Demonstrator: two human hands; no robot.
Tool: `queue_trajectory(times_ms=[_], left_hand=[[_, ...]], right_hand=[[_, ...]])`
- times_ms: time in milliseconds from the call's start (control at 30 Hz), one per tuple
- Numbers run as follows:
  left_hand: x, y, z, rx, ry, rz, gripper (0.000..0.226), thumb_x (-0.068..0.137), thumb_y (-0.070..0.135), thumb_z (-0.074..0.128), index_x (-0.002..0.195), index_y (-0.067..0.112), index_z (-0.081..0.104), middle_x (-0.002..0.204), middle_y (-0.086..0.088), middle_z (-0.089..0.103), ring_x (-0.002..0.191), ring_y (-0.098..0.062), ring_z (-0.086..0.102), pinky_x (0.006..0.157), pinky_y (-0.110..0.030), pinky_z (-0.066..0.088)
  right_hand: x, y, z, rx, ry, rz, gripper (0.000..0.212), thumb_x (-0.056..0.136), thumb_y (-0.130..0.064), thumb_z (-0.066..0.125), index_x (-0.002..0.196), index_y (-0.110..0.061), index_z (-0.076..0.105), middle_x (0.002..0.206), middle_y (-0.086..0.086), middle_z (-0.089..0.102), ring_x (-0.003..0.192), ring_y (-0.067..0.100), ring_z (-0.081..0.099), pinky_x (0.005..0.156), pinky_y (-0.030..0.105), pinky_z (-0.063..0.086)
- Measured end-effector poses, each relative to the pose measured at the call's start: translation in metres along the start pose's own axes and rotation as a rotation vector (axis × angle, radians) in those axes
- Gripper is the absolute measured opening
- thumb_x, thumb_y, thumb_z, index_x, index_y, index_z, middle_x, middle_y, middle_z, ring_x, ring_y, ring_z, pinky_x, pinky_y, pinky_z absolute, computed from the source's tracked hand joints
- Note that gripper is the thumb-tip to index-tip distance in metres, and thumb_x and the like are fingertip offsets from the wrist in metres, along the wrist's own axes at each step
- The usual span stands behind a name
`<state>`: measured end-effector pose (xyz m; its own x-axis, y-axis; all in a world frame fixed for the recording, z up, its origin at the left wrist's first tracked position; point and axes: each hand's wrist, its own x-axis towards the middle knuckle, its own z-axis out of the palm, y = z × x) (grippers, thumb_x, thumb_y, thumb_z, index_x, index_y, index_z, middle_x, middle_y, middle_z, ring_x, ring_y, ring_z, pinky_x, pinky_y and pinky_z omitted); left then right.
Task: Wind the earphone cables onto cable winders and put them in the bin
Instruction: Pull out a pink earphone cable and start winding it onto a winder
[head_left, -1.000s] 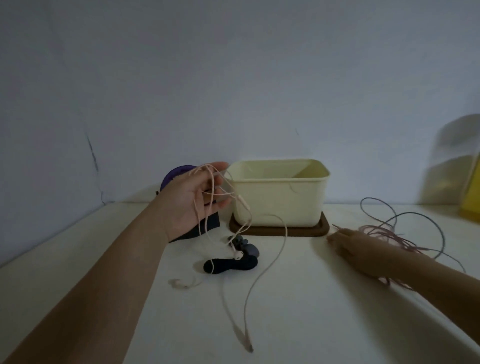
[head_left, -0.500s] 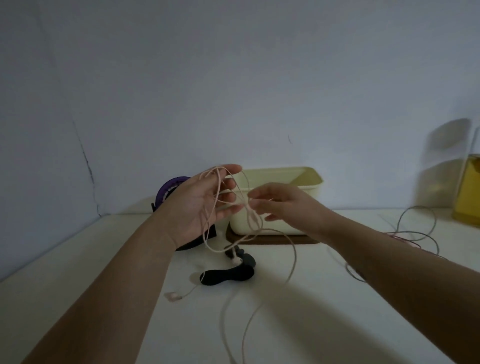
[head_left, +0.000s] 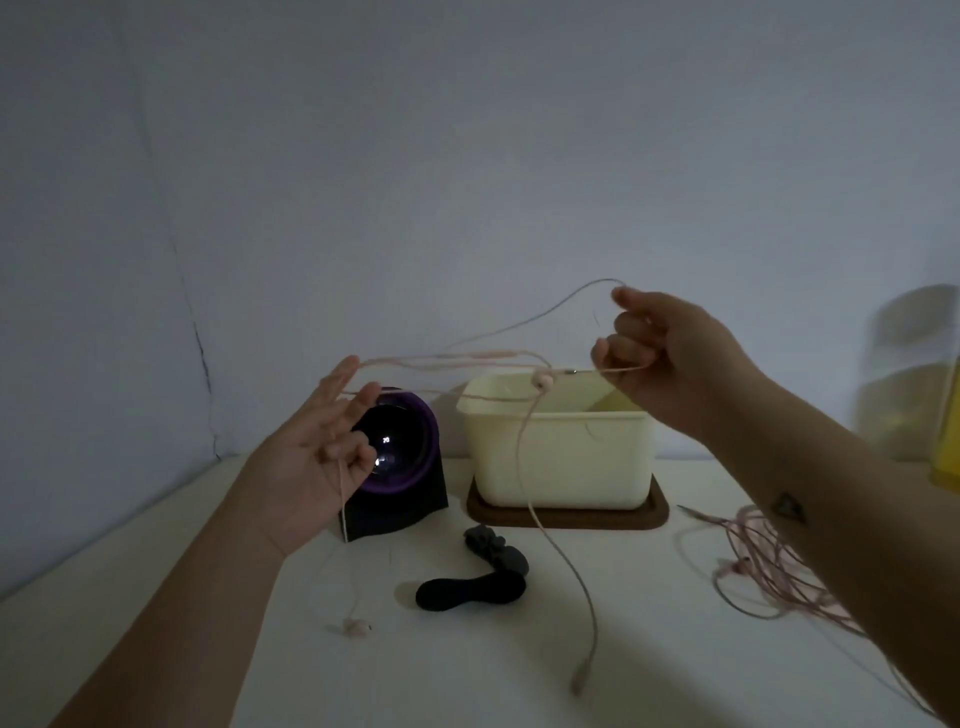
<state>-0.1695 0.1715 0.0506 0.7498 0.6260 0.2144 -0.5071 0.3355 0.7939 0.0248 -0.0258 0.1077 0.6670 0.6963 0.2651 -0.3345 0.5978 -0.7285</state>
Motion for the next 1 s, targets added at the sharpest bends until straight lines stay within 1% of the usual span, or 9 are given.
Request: queue_trajectory(times_ms=[200, 333, 533, 600, 667, 767, 800, 867, 1000], left_hand=[[0.0, 0.0, -0.012, -0.199, 0.068, 0.047, 0.045, 0.083, 0.022, 0.056, 0.128, 0.027, 0.06, 0.1, -0.002, 0.069, 0.058, -0.007, 0.046, 0.072, -0.025, 0.05], [0.003, -0.002, -0.014, -0.138, 0.118, 0.066, 0.041, 0.085, 0.032, 0.057, 0.127, 0.03, 0.061, 0.101, 0.004, 0.073, 0.092, -0.014, 0.062, 0.094, -0.038, 0.047], [0.011, -0.001, -0.016, -0.041, 0.21, 0.029, 0.009, 0.096, 0.031, 0.052, 0.095, 0.031, 0.061, 0.114, 0.005, 0.068, 0.109, -0.016, 0.059, 0.099, -0.041, 0.042], [0.015, -0.001, -0.02, -0.144, 0.249, 0.032, 0.012, 0.098, 0.026, 0.049, 0.089, 0.024, 0.057, 0.1, 0.002, 0.073, 0.099, -0.015, 0.066, 0.094, -0.039, 0.046], [0.017, -0.002, -0.021, -0.234, 0.283, 0.047, 0.015, 0.099, 0.021, 0.048, 0.086, 0.018, 0.055, 0.071, 0.004, 0.069, 0.072, -0.009, 0.069, 0.086, -0.035, 0.051], [0.021, -0.003, -0.021, -0.286, 0.315, 0.044, 0.02, 0.103, 0.017, 0.04, 0.088, 0.015, 0.053, 0.044, 0.008, 0.042, 0.036, -0.001, 0.04, 0.053, -0.015, 0.049], [0.021, -0.002, -0.021, -0.267, 0.319, 0.035, 0.021, 0.103, 0.018, 0.038, 0.089, 0.016, 0.053, 0.042, 0.008, 0.037, 0.032, -0.003, 0.031, 0.041, -0.011, 0.039], [0.022, 0.003, -0.02, -0.187, 0.336, 0.037, 0.02, 0.103, 0.018, 0.039, 0.09, 0.018, 0.055, 0.04, 0.009, 0.031, 0.029, -0.005, 0.024, 0.033, -0.012, 0.023], [0.022, 0.015, -0.02, 0.054, 0.332, 0.113, 0.015, 0.101, 0.021, 0.045, 0.097, 0.02, 0.06, 0.042, 0.01, 0.026, 0.031, -0.006, 0.021, 0.032, -0.014, 0.019]], right_hand=[[0.004, -0.003, -0.016, 0.206, 0.189, -0.078, 0.022, 0.096, -0.01, 0.037, 0.075, -0.013, 0.042, 0.051, -0.003, 0.036, 0.039, 0.011, 0.023, 0.058, 0.023, 0.049], [0.001, -0.002, -0.029, 0.241, 0.252, -0.151, 0.018, 0.093, -0.009, 0.035, 0.077, -0.012, 0.04, 0.084, 0.006, 0.067, 0.037, 0.012, 0.028, 0.063, 0.025, 0.05], [-0.004, -0.009, -0.038, 0.225, 0.32, -0.245, 0.019, 0.09, -0.014, 0.043, 0.072, -0.012, 0.04, 0.118, 0.013, 0.063, 0.037, 0.011, 0.031, 0.066, 0.024, 0.052], [-0.004, -0.009, -0.043, 0.215, 0.332, -0.242, 0.019, 0.091, -0.016, 0.045, 0.073, -0.011, 0.043, 0.117, 0.015, 0.061, 0.038, 0.011, 0.032, 0.067, 0.026, 0.053], [-0.003, -0.009, -0.049, 0.227, 0.326, -0.218, 0.022, 0.092, -0.017, 0.045, 0.071, -0.011, 0.043, 0.109, 0.013, 0.065, 0.038, 0.011, 0.031, 0.068, 0.026, 0.053], [-0.001, -0.008, -0.059, 0.194, 0.335, -0.179, 0.03, 0.091, -0.02, 0.045, 0.063, -0.015, 0.038, 0.074, 0.001, 0.062, 0.038, 0.011, 0.023, 0.067, 0.024, 0.048], [-0.001, -0.009, -0.063, 0.152, 0.342, -0.17, 0.032, 0.091, -0.022, 0.046, 0.061, -0.017, 0.036, 0.06, -0.003, 0.051, 0.039, 0.011, 0.021, 0.066, 0.024, 0.045], [0.0, -0.01, -0.074, -0.031, 0.328, -0.178, 0.038, 0.092, -0.025, 0.048, 0.057, -0.02, 0.033, 0.048, -0.006, 0.03, 0.039, 0.011, 0.021, 0.066, 0.025, 0.041], [-0.004, -0.011, -0.106, -1.028, 0.244, -0.245, 0.047, 0.092, -0.029, 0.059, 0.05, -0.016, 0.041, 0.045, -0.007, 0.035, 0.046, 0.01, 0.037, 0.07, 0.031, 0.046]])
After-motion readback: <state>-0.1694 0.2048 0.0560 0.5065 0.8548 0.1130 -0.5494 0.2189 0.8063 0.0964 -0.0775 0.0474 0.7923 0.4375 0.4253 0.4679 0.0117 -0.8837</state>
